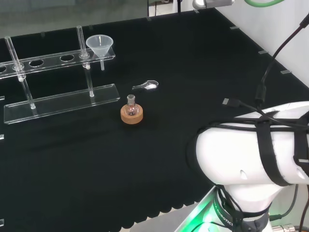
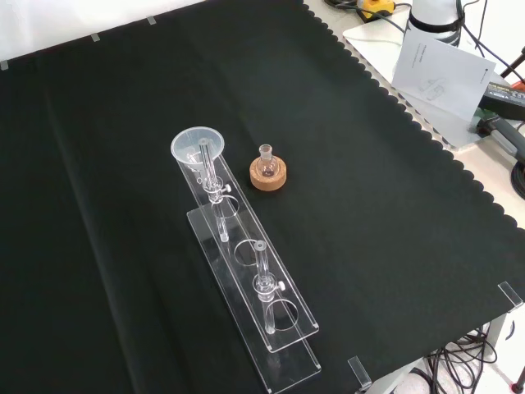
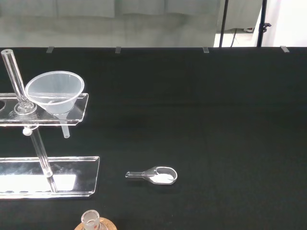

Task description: Pick up the funnel from the transparent funnel stand.

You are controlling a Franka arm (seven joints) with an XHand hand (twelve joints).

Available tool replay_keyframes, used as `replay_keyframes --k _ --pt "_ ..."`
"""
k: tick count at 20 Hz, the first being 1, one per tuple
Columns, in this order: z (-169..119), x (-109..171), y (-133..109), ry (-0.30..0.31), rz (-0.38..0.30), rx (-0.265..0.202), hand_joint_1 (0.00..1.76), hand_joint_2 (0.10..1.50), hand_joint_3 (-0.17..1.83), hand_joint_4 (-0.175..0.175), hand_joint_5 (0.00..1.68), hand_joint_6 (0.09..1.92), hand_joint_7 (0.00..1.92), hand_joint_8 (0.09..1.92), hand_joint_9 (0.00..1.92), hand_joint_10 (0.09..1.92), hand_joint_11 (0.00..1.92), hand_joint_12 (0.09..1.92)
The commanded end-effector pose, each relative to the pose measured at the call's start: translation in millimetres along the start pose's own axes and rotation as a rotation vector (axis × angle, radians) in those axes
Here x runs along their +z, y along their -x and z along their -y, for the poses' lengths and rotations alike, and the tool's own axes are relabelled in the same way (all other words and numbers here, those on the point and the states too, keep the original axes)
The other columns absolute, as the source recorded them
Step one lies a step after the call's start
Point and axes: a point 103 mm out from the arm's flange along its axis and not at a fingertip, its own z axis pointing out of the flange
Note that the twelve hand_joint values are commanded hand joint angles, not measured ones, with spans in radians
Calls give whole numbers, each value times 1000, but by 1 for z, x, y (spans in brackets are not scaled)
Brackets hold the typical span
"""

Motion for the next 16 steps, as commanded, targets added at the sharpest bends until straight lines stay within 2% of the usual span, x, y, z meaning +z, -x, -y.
replay_keyframes --k 1,4,10,16 --pt "0 0 0 11 9 1 81 1091 397 14 213 87 5 341 93 654 57 1377" --pt "-1 -1 0 12 10 4 8 1146 420 23 206 87 0 283 68 641 36 1368" --pt "-6 2 -2 3 24 18 0 1154 420 24 207 87 0 275 66 639 34 1369" --pt "-25 7 -4 -7 55 52 0 1157 415 22 213 87 0 278 68 638 34 1370"
